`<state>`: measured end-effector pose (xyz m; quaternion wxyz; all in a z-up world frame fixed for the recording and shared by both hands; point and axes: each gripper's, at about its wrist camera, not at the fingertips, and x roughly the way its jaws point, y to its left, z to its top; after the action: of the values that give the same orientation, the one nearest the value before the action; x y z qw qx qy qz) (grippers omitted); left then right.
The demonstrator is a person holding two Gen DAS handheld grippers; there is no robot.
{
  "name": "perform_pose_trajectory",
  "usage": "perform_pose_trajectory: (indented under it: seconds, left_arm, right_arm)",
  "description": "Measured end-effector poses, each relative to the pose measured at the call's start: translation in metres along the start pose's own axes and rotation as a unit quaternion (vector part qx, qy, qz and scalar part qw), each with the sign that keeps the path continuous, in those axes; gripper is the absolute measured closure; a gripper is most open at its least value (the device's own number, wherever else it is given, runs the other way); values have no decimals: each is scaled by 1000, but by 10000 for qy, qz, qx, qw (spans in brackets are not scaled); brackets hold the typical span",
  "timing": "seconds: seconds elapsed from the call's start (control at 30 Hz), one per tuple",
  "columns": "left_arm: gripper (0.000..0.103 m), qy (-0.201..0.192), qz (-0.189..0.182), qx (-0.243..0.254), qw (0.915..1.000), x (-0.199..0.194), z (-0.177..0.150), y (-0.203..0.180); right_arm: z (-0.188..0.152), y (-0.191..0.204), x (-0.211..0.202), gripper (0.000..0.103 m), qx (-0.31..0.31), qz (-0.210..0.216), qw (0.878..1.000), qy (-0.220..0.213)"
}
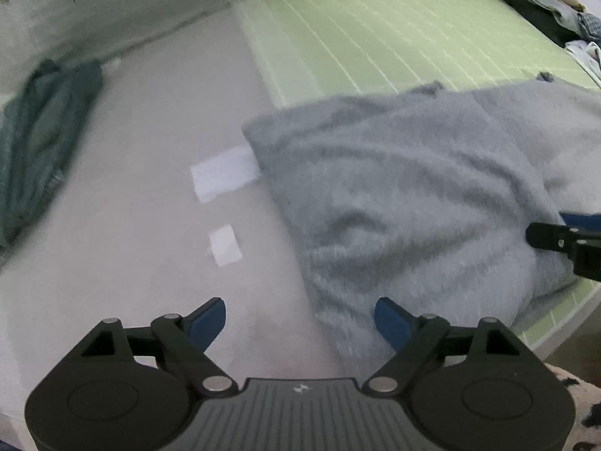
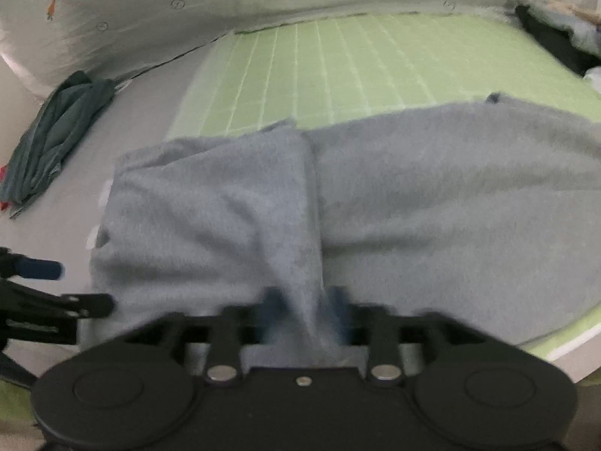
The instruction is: Fold clothes
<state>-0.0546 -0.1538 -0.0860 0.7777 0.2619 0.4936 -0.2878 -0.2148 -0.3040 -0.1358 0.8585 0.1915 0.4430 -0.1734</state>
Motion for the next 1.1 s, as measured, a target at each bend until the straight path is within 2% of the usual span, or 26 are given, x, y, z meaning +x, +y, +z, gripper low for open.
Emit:
perform_pose_trajectory:
  seconds: [0.1, 0.13, 0.17, 0.27, 0.47, 0.57, 0.63, 0.87, 1.0, 1.1]
  left_arm:
    - [16, -199, 33, -185, 9996, -11, 11, -6]
    - [16, -259, 19, -252, 9993, -14, 15, -9]
    - [14, -305, -30, -307, 9991, -15, 21, -13]
    - [12, -295, -124, -348, 9989, -12, 39, -39]
    - [12, 87, -250, -440, 9987, 16, 64, -96]
    - [12, 216, -114, -545, 9982, 26, 70, -113]
    - [11, 287, 62, -603, 9977, 32, 73, -124]
    - [0, 511, 484, -918, 9933, 44, 71, -132]
    - [0, 632, 386, -1320, 9885, 45, 68, -123]
    - [0, 741, 329, -1576, 9842, 44, 67, -118]
  right_arm:
    - [7, -25, -5, 13, 108, 5, 9998, -196]
    - [8, -34, -6, 3, 157, 13, 9996, -238]
    - [9, -46, -7, 1, 251, 16, 9992, -309]
    - [12, -89, -5, 0, 597, 53, 9973, -422]
    - [14, -189, -15, 0, 1335, -416, 9886, -551]
    - [10, -231, -20, 0, 1467, -706, 9848, -606]
    - [6, -247, -24, 0, 1329, -871, 9849, -686]
    - [3, -307, -41, 0, 1108, -1543, 9764, -1027]
    - [3, -329, -37, 0, 833, -1911, 9745, -835]
    - [0, -352, -37, 0, 1027, -1910, 9729, -805]
